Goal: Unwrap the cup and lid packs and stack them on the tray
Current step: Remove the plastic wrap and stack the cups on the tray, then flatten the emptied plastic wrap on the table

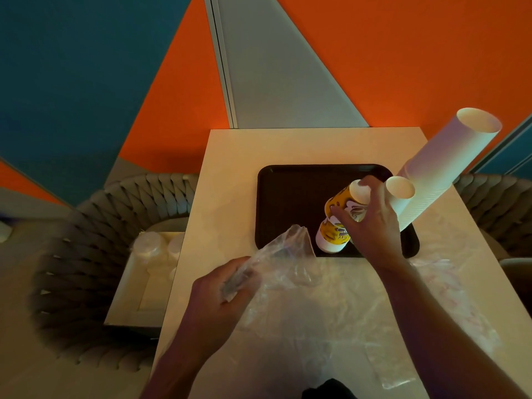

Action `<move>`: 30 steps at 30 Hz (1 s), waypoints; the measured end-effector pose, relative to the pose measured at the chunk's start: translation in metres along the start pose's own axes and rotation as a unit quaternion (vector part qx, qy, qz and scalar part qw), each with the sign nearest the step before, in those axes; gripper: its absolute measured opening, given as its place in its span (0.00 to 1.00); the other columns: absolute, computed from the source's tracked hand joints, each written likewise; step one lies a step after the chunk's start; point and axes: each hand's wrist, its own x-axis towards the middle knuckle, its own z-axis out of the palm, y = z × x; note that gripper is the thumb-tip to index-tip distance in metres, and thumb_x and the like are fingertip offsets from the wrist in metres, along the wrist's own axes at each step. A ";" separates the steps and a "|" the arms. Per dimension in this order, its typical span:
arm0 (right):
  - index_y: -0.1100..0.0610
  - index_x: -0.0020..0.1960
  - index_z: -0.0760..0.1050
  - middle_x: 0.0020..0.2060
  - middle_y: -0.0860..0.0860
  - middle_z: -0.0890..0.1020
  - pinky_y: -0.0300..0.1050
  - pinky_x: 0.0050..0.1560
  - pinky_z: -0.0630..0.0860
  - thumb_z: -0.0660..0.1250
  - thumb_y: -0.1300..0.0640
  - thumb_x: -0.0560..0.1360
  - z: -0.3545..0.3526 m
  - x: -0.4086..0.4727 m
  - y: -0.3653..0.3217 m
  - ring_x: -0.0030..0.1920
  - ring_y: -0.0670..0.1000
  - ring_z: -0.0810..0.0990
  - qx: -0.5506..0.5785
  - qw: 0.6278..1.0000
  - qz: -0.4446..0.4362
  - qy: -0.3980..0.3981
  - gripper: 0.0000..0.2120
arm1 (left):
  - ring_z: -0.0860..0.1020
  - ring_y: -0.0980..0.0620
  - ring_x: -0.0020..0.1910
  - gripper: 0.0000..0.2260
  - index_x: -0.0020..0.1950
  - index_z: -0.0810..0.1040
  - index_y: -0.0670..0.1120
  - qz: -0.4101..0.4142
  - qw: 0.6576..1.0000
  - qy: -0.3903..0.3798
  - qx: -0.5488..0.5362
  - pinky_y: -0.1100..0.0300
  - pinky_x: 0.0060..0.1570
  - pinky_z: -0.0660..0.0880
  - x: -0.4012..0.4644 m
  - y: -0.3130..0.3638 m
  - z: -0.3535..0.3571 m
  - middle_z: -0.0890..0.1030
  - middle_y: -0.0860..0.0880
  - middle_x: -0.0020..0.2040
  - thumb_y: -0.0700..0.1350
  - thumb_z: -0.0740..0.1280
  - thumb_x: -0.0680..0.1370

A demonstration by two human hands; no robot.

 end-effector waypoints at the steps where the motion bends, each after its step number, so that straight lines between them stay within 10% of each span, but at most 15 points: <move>1: 0.47 0.64 0.65 0.55 0.49 0.76 0.53 0.44 0.77 0.78 0.48 0.71 0.003 0.000 0.002 0.53 0.55 0.77 -0.022 1.000 -0.001 0.000 0.28 | 0.81 0.65 0.52 0.11 0.55 0.79 0.63 0.001 1.000 0.000 -0.001 0.72 0.49 0.75 0.000 0.000 0.000 0.83 0.66 0.50 0.46 0.69 0.79; 9: 0.49 0.55 0.72 0.47 0.49 0.77 0.47 0.40 0.70 0.73 0.45 0.75 0.015 -0.009 0.014 0.44 0.55 0.77 -0.111 0.991 0.059 -0.041 0.15 | 0.81 0.65 0.53 0.11 0.56 0.79 0.62 -0.001 1.000 0.005 -0.009 0.72 0.49 0.75 -0.001 -0.004 -0.001 0.83 0.66 0.51 0.46 0.69 0.79; 20: 0.51 0.64 0.75 0.63 0.54 0.71 0.55 0.49 0.76 0.75 0.49 0.75 0.007 -0.021 0.003 0.57 0.61 0.76 -0.133 0.990 0.053 -0.018 0.20 | 0.81 0.63 0.53 0.09 0.57 0.79 0.62 0.007 1.000 0.030 -0.003 0.68 0.49 0.76 0.005 -0.009 0.002 0.83 0.64 0.52 0.52 0.69 0.79; 26: 0.49 0.52 0.77 0.52 0.50 0.77 0.36 0.47 0.75 0.72 0.55 0.77 0.003 -0.044 -0.039 0.47 0.49 0.79 0.130 0.985 0.109 -0.020 0.06 | 0.79 0.66 0.54 0.12 0.59 0.77 0.63 0.020 0.999 0.043 -0.011 0.74 0.49 0.73 0.010 -0.004 0.004 0.81 0.68 0.53 0.56 0.70 0.77; 30: 0.52 0.49 0.75 0.46 0.54 0.78 0.46 0.39 0.76 0.66 0.60 0.80 -0.003 -0.055 -0.059 0.44 0.52 0.77 0.374 0.874 0.276 -0.141 0.03 | 0.79 0.65 0.54 0.15 0.60 0.75 0.62 0.015 0.996 0.067 -0.054 0.74 0.47 0.74 0.012 -0.001 0.006 0.81 0.65 0.52 0.59 0.72 0.75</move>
